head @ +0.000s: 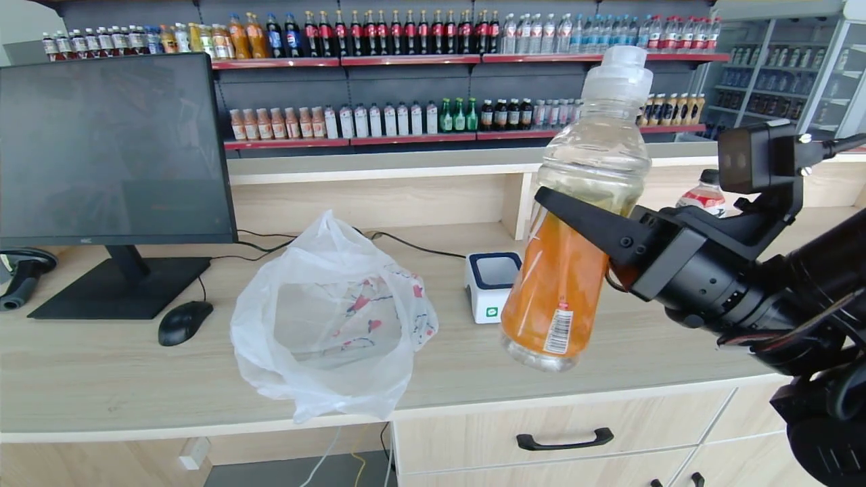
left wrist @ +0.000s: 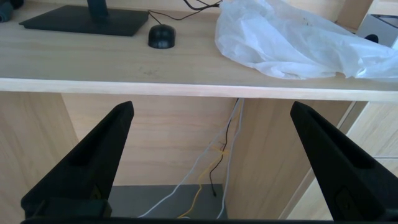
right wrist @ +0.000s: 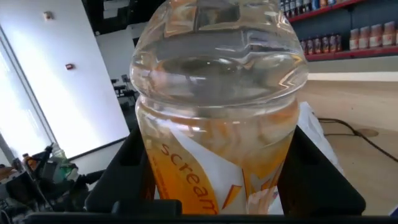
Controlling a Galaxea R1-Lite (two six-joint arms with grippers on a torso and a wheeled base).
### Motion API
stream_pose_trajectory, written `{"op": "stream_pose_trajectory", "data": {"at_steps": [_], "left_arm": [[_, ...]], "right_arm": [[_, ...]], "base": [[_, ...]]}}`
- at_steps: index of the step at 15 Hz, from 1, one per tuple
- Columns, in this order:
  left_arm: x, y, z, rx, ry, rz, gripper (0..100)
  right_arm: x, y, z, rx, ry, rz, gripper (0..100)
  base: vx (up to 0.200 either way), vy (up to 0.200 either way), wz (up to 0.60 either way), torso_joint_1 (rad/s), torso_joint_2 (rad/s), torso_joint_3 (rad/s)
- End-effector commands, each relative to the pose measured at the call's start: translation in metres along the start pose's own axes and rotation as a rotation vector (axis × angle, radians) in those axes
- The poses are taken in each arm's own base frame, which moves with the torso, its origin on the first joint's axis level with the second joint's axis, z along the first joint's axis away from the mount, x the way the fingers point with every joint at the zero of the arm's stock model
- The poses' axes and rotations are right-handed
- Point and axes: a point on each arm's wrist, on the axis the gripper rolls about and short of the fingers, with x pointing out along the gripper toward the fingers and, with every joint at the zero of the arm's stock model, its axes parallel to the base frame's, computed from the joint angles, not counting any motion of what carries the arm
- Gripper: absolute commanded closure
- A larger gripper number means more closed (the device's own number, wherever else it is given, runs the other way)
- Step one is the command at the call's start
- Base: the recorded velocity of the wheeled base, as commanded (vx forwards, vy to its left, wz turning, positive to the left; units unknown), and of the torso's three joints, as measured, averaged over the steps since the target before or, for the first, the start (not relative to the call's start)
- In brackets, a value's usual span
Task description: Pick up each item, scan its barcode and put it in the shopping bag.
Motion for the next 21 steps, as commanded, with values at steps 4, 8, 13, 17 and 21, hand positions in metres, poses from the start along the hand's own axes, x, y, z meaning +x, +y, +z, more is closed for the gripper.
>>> {"op": "stream_pose_trajectory", "data": {"at_steps": [4,8,13,17,21], "left_arm": [[0.0,0.0,0.0,0.0,-0.001,0.001,0],[0.0,0.0,0.0,-0.001,-0.001,0.0,0],[0.0,0.0,0.0,-0.001,-0.001,0.0,0],[0.0,0.0,0.0,0.0,-0.001,0.0,0],[0.0,0.0,0.0,0.0,-0.001,0.0,0]], "right_arm": [[-0.002,-0.014,-0.011,-0.132,-0.023,-0.165,100],[-0.018,-0.01,-0.013,-0.315,-0.035,-0.374,100],[-0.038,-0.004,0.004,-0.466,-0.117,-0.681,100],[-0.061,-0.013,0.005,-0.5,-0.089,-0.812,100],[-0.068,-0.015,0.002,-0.493,-0.068,-0.828,100]], "base": [[0.0,0.0,0.0,0.0,0.0,0.0],[0.0,0.0,0.0,0.0,0.0,0.0],[0.0,0.0,0.0,0.0,0.0,0.0],[0.0,0.0,0.0,0.0,0.0,0.0],[0.0,0.0,0.0,0.0,0.0,0.0]]}}
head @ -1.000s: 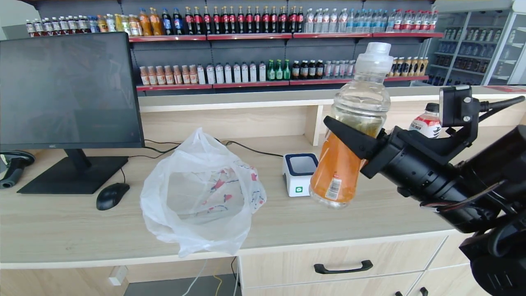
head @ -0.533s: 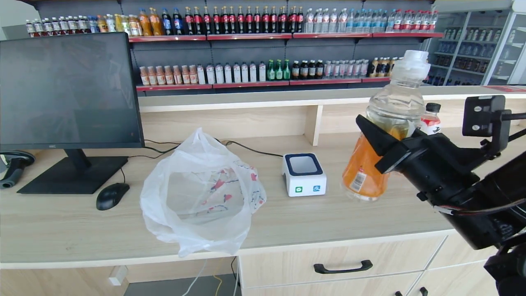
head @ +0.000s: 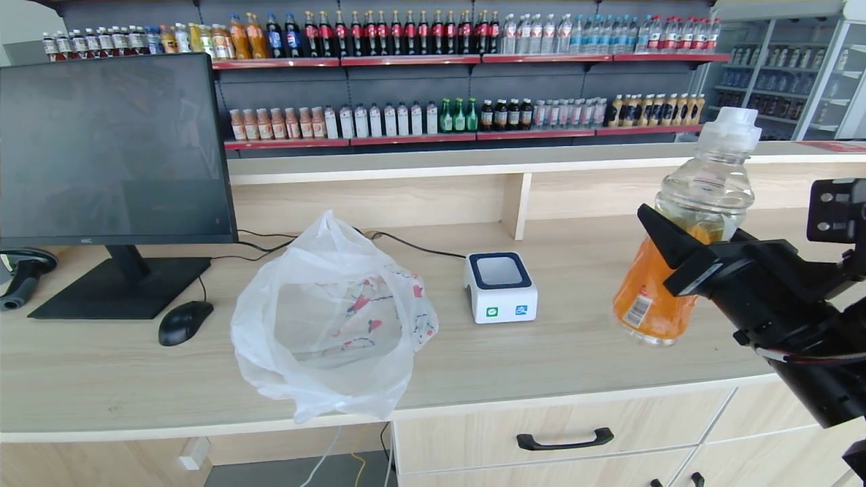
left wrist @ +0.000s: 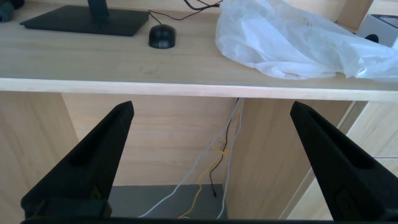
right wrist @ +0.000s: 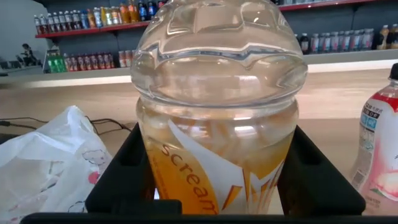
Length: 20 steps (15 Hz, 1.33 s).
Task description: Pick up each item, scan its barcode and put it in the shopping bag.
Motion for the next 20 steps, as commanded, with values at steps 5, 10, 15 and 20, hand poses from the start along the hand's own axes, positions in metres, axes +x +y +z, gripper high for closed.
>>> {"op": "stream_pose_trajectory", "data": {"at_steps": [5,10,15,20], "left_arm": [[0.0,0.0,0.0,-0.005,-0.001,0.003,0],[0.0,0.0,0.0,-0.007,-0.001,0.003,0],[0.0,0.0,0.0,-0.031,-0.002,0.006,0],[0.0,0.0,0.0,-0.022,-0.002,0.003,0]], "right_arm": [[0.002,-0.005,0.002,0.026,-0.013,-0.02,100],[0.003,-0.003,0.007,0.039,-0.033,-0.009,100],[0.008,-0.001,0.008,0.04,-0.045,-0.005,100],[0.011,0.0,0.007,0.041,-0.046,0.0,100]], "base": [[0.0,0.04,0.0,0.001,0.0,0.0],[0.0,0.2,0.0,0.005,0.0,0.005],[0.0,0.2,0.0,0.0,0.0,0.002],[0.0,0.04,0.0,0.0,0.0,0.0]]}}
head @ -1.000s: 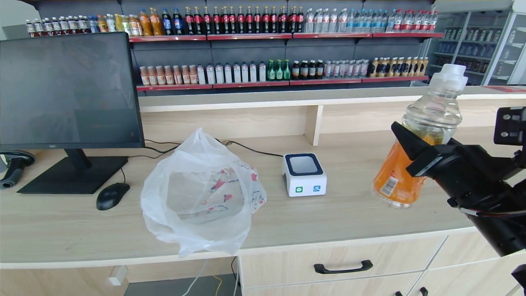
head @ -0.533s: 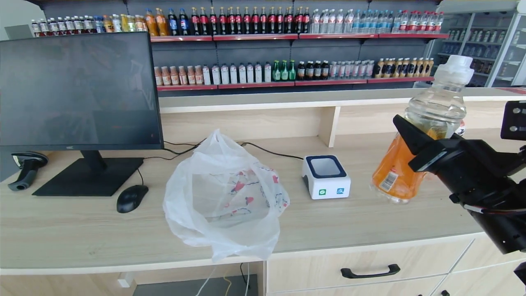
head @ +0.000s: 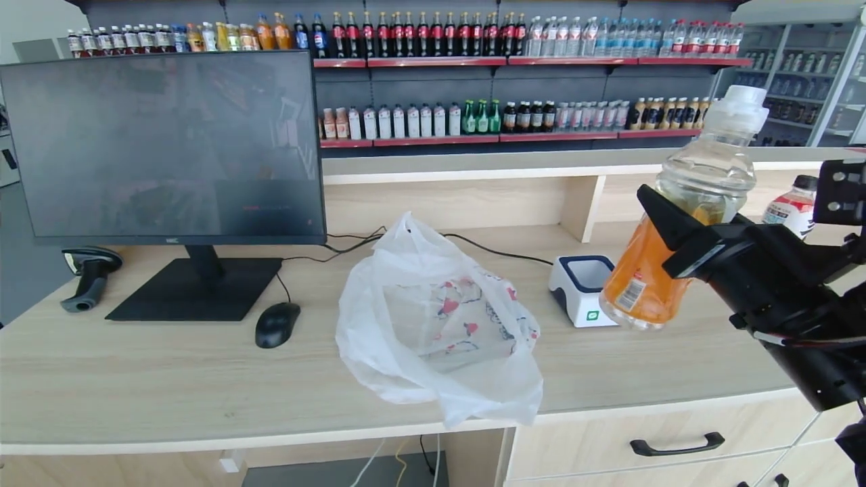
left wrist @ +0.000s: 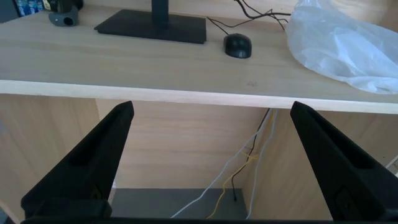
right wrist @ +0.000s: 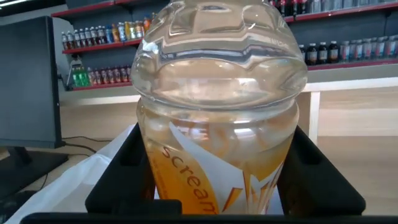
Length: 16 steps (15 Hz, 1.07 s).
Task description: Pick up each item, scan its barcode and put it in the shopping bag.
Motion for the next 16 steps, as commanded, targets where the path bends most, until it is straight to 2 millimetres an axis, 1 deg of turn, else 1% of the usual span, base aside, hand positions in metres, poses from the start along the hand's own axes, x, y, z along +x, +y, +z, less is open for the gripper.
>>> {"op": "stream_pose_trajectory", "data": {"at_steps": [1,2,4,5,13,15,16], "left_arm": [[0.0,0.0,0.0,0.0,0.0,0.0,0],[0.0,0.0,0.0,0.0,0.0,-0.001,0],[0.0,0.0,0.0,0.0,0.001,0.0,0],[0.0,0.0,0.0,0.0,0.001,0.0,0],[0.0,0.0,0.0,0.0,0.0,-0.001,0],[0.0,0.0,0.0,0.002,0.0,-0.001,0],[0.0,0.0,0.0,0.002,0.0,-0.001,0]], "right_arm": [[0.003,0.0,0.001,0.001,-0.009,-0.004,100],[0.004,0.0,0.0,0.001,-0.009,-0.004,100],[0.005,0.001,-0.001,0.0,-0.006,-0.004,100],[0.006,0.001,-0.003,0.0,0.0,-0.003,100],[0.009,0.007,-0.006,0.017,0.004,0.017,100],[0.019,0.005,-0.01,0.031,0.001,0.013,100],[0.024,0.004,-0.012,0.023,0.002,0.04,100]], "base": [[0.0,0.0,0.0,0.0,0.0,0.0],[0.0,0.0,0.0,0.0,0.0,0.0],[0.2,0.0,0.0,0.0,0.0,0.005],[0.2,-0.2,0.0,-0.007,0.0,0.002],[0.0,0.0,0.0,0.0,0.0,0.0],[0.0,0.0,0.0,0.0,0.0,0.0],[0.0,0.0,0.0,0.0,0.0,0.0]]}}
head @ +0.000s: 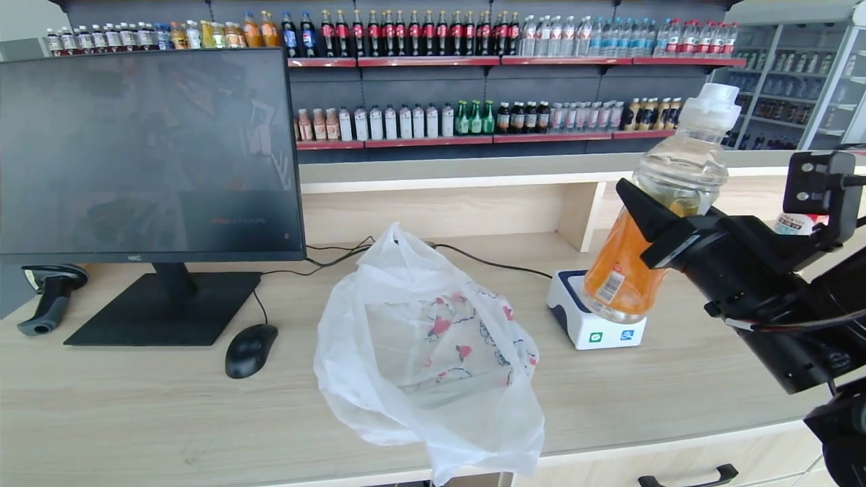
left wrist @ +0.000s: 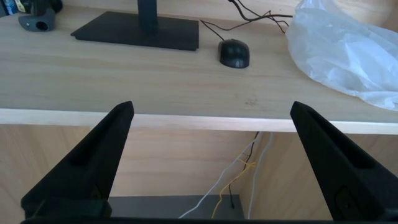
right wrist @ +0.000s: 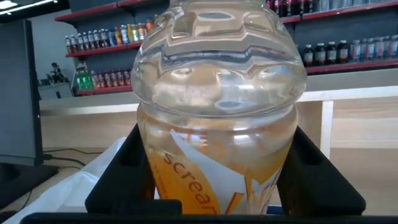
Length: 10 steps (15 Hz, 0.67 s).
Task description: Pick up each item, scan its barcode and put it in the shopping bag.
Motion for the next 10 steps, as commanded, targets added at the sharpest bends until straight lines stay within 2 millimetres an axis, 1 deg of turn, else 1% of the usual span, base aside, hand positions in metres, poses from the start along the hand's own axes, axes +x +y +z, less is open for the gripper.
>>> {"op": "stream_pose_trajectory", "data": {"at_steps": [1,4,6,8,10], "left_arm": [[0.0,0.0,0.0,0.0,-0.001,0.001,0],[0.0,0.0,0.0,0.001,-0.001,0.001,0],[0.0,0.0,0.0,0.0,-0.001,0.001,0],[0.0,0.0,0.0,0.0,-0.001,0.001,0],[0.0,0.0,0.0,0.001,-0.001,0.001,0]], "right_arm": [[0.01,-0.005,-0.01,-0.02,0.02,0.02,100],[0.03,-0.006,-0.019,-0.086,0.006,0.039,100],[0.049,-0.019,-0.021,-0.228,-0.03,-0.016,100],[0.058,-0.016,-0.022,-0.307,-0.051,-0.008,100],[0.058,-0.019,-0.018,-0.43,-0.06,-0.02,100]], "base": [[0.0,0.0,0.0,0.0,0.0,0.0],[0.0,0.0,0.0,0.0,0.0,0.0],[0.0,0.0,0.0,0.0,0.0,0.0],[0.0,0.0,0.0,0.0,0.0,0.0],[0.0,0.0,0.0,0.0,0.0,0.0]]}}
